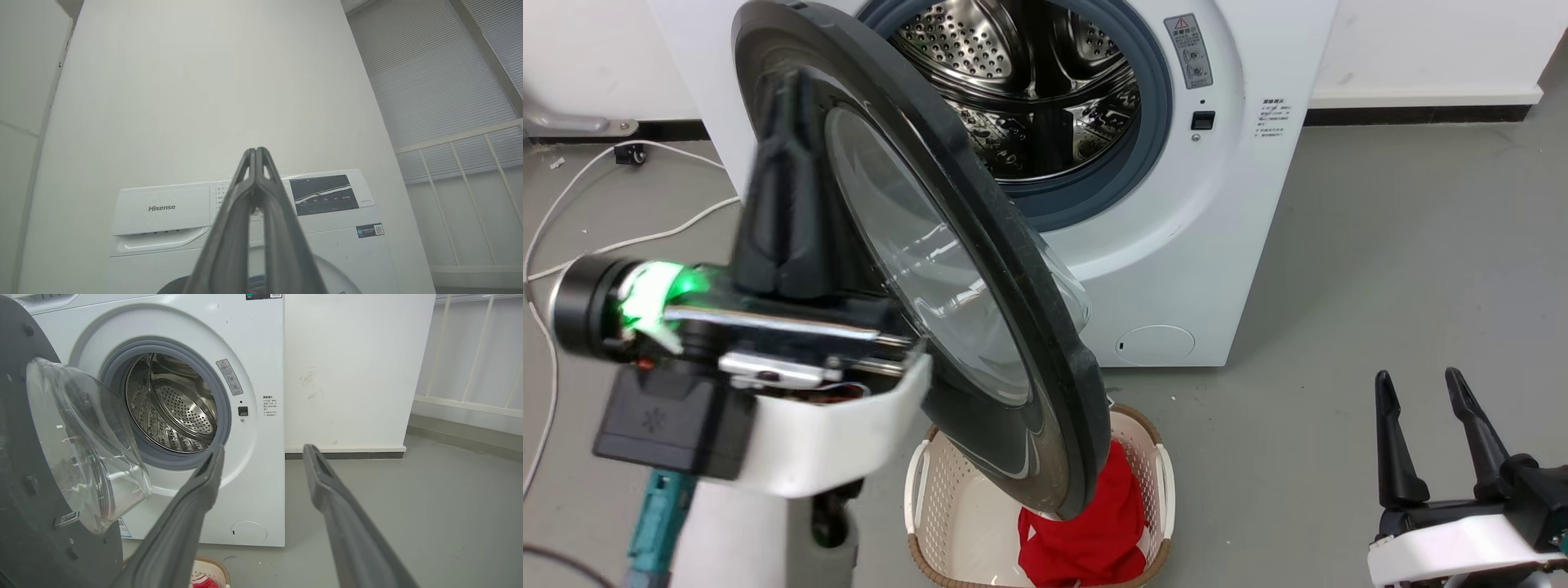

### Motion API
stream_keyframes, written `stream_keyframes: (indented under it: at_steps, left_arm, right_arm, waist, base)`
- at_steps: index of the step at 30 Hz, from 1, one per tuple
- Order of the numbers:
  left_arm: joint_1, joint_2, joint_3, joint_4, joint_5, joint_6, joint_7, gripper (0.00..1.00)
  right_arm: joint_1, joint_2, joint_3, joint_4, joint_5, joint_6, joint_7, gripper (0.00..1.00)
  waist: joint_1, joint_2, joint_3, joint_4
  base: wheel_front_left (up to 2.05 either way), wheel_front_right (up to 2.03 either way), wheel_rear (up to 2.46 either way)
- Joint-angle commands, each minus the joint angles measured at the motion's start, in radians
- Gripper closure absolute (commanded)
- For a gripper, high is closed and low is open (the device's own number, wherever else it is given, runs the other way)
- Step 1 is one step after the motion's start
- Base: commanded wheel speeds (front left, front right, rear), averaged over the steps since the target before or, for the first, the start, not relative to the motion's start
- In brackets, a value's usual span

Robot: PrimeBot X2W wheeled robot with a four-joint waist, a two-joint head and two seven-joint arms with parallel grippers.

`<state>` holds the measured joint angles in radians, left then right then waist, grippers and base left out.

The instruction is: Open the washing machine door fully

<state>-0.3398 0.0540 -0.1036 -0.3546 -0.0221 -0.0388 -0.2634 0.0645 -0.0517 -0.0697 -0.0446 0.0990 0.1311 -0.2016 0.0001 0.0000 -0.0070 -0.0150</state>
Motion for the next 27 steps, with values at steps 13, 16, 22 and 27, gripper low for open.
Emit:
stream_keyframes:
  at_steps: [13, 16, 22, 27]
  left_arm:
    - [0.031, -0.003, -0.391, 0.058, -0.135, -0.065, 0.14, 1.0]
    - [0.084, -0.003, -0.442, 0.088, -0.172, -0.066, 0.194, 1.0]
    - [0.168, 0.005, -0.517, 0.169, -0.21, -0.07, 0.271, 1.0]
    - [0.195, 0.008, -0.525, 0.232, -0.198, -0.045, 0.262, 1.0]
  right_arm:
    - [0.002, 0.002, 0.01, 0.002, 0.0, -0.001, 0.005, 0.0]
    - [0.006, 0.002, 0.006, 0.001, 0.001, -0.001, 0.008, 0.0]
    - [0.002, 0.002, 0.014, 0.005, 0.009, -0.001, 0.013, 0.0]
    - [-0.003, 0.002, 0.019, 0.007, 0.009, -0.001, 0.016, 0.0]
  waist:
    - [-0.0001, 0.0, -0.008, -0.026]
    - [-0.0001, 0.0, -0.009, -0.024]
    - [-0.0001, 0.0, -0.006, -0.02]
    - [-0.0001, 0.0, -0.003, -0.021]
  base:
    - [0.0, 0.0, 0.0]
    - [0.0, 0.0, 0.0]
    - [0.0, 0.0, 0.0]
    - [0.0, 0.0, 0.0]
